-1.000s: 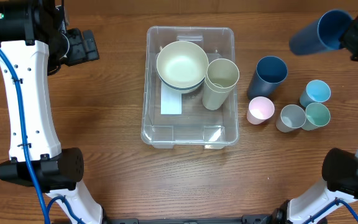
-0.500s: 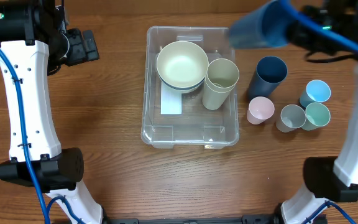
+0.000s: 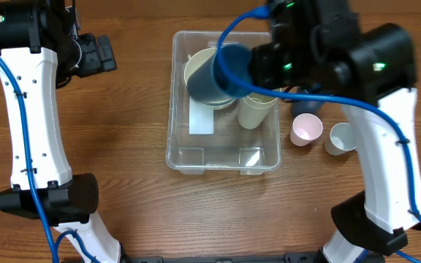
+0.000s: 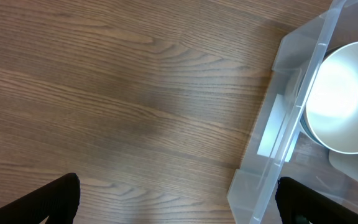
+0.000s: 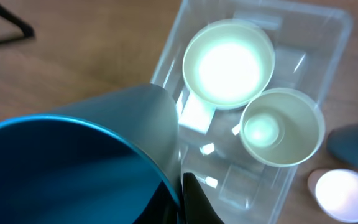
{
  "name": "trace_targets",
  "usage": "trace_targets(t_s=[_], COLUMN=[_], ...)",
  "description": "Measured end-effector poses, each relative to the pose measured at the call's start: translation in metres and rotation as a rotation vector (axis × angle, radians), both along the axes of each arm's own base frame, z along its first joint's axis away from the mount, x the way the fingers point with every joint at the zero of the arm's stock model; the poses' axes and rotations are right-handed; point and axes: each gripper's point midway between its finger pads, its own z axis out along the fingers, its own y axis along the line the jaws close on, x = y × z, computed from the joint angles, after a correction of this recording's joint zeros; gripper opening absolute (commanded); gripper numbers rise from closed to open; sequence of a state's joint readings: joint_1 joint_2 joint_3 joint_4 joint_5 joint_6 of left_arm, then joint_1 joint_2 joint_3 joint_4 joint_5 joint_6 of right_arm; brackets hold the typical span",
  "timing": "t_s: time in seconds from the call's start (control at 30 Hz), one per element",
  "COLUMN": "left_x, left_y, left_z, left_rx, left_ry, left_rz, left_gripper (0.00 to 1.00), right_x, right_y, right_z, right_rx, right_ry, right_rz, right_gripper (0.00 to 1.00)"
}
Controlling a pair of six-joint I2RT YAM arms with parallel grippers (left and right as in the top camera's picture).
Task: Pack container
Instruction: 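Carry the dark blue cup into the bin's left side and release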
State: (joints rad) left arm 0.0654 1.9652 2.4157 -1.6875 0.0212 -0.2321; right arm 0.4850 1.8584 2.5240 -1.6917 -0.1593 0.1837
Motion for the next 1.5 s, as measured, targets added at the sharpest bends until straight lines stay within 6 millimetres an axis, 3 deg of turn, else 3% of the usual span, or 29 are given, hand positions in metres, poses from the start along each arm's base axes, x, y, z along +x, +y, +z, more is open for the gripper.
trace_targets(t_s=[0.1, 0.47, 0.63, 0.97, 1.37, 1.5], left_x=[0.000, 0.000, 0.000, 0.000, 0.000, 0.000], left_y=[0.000, 0.000, 0.000, 0.000, 0.000, 0.000], left_z=[0.000, 0.000, 0.000, 0.000, 0.000, 0.000], left_rx=[0.000, 0.000, 0.000, 0.000, 0.000, 0.000], left_ry=[0.000, 0.000, 0.000, 0.000, 0.000, 0.000], left_rz=[0.000, 0.000, 0.000, 0.000, 0.000, 0.000], left_gripper=[1.00, 1.00, 1.00, 1.00, 1.00, 1.00], right_x=[0.000, 0.038, 0.044, 0.051, 0.058, 0.061], right_y=[0.010, 0.029, 0.031, 0.037, 0.045, 0.047], right_z=[-0.026, -0.134, -0.163, -0.181, -0.182, -0.197], right_rx=[-0.041, -0.153, -0.162, -0.153, -0.152, -0.169], right_ry=[0.054, 0.114, 0.122, 0.098, 0.053, 0.074], right_rz=[0.022, 0.010, 0.008, 0.026, 0.072, 0.083], right_gripper=[0.04, 0.04, 0.04, 0.04, 0.04, 0.04])
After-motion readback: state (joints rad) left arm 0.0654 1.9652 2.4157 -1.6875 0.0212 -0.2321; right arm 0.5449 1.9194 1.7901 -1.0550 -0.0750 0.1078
